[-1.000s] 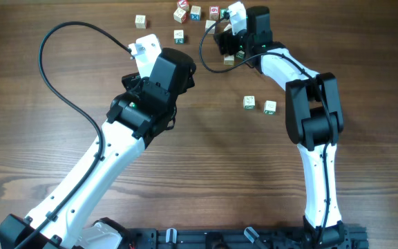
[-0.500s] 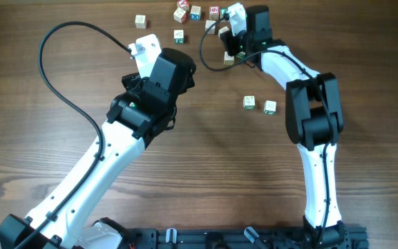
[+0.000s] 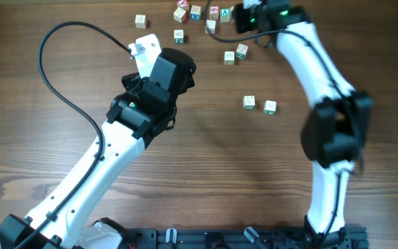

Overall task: Form a horizontal line
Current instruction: 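Carry the shell block right of the row and set it down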

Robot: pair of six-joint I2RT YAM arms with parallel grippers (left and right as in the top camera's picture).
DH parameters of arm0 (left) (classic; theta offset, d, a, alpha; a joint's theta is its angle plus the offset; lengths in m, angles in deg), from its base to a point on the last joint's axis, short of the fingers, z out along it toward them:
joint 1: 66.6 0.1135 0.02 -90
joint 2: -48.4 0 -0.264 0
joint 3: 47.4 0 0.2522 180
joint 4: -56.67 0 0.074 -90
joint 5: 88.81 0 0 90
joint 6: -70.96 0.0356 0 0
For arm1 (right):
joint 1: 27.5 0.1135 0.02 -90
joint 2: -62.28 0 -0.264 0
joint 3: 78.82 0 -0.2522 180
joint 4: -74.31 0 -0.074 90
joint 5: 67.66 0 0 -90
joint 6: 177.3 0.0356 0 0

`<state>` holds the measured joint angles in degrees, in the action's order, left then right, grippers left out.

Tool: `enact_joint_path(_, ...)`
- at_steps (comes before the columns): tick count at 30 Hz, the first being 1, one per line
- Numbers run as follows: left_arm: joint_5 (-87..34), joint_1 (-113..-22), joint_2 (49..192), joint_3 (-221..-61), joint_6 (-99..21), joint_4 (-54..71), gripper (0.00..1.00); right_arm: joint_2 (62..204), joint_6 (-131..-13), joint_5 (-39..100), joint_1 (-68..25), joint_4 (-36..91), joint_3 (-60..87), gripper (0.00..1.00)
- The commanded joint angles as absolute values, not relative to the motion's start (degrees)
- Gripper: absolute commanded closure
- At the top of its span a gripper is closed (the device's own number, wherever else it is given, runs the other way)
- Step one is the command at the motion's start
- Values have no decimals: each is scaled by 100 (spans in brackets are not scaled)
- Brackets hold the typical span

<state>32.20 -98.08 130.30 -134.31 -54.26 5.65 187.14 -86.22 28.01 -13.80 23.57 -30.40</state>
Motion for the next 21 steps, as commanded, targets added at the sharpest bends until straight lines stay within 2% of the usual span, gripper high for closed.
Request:
enact_joint_path(1,3230,-9793,13070,-13415,-5383,576,0,17249,-7914,1422,-1641,1444,-3231,77)
enact_joint_path(7,3230,-9793,13070,-13415,-5383,576,0,15833,-7769,1367,-2161,-624,-3228,76)
enact_joint_path(13,3233,-9793,13070,-13415,-5383,576,0,15555,-7317,1369,-2725,-2449,-3137,80)
enact_joint_path(16,3233,-9793,13070,-13415,-5383,576,0,15562,-7334,1360,-2781,-2508,-2662,81)
enact_joint_path(21,3233,-9793,13070,-13415,-5383,576,0,15562,-7101,1371,-2790,-1255,-1086,81)
